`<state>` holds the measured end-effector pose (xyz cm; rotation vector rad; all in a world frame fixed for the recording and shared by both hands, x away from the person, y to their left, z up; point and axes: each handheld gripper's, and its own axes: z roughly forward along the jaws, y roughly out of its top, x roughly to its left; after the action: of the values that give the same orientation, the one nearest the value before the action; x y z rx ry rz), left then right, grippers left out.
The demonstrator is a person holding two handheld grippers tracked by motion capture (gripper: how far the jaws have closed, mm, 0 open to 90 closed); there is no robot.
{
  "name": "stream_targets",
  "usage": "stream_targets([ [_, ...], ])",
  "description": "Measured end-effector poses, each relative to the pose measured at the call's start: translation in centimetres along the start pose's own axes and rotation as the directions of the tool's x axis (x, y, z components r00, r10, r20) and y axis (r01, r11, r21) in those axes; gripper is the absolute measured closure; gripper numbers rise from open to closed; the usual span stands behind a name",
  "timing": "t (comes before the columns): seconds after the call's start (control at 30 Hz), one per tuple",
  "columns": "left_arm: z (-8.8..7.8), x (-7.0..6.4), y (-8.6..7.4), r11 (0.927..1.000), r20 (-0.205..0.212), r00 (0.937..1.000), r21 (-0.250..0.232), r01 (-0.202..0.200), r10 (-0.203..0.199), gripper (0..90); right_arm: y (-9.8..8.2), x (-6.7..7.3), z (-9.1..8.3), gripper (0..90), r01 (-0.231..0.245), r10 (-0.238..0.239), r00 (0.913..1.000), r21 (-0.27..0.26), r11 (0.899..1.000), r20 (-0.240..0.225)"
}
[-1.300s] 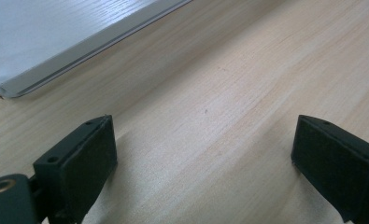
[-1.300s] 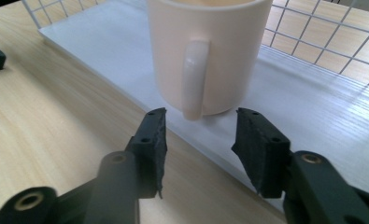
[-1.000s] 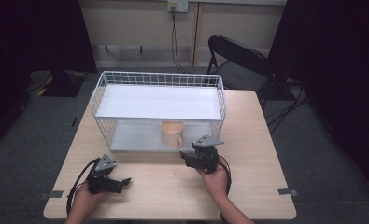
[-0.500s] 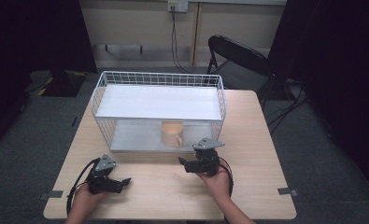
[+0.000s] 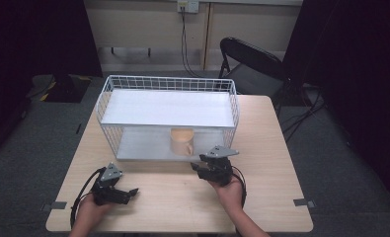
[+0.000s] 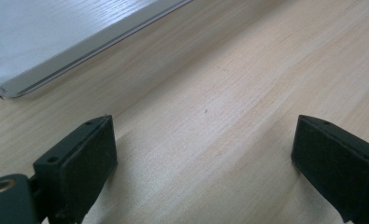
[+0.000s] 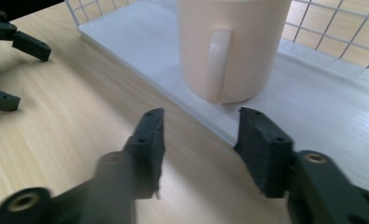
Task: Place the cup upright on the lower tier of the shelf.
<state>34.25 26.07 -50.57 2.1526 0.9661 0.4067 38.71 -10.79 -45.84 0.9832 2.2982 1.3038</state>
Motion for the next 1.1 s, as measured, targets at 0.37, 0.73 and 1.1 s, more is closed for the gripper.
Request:
stream_targets([
  [0.37,0.0,0.0,0.0,1.0000,0.000,1.0000,0.000,0.000,0.000,6.3,0.9,0.4,1.7,78.6,0.049,-0.049,0.9981,0.012,0.999,0.038],
  [0.73,0.0,0.0,0.0,1.0000,0.000,1.0000,0.000,0.000,0.000,6.3,0.9,0.7,1.7,40.9,0.027,-0.027,0.9996,0.014,1.000,-0.004],
  [1.1,0.0,0.0,0.0,1.0000,0.000,1.0000,0.000,0.000,0.000,6.2,0.3,-0.2,0.1,19.6,0.010,-0.010,0.9980,0.007,1.000,-0.062],
])
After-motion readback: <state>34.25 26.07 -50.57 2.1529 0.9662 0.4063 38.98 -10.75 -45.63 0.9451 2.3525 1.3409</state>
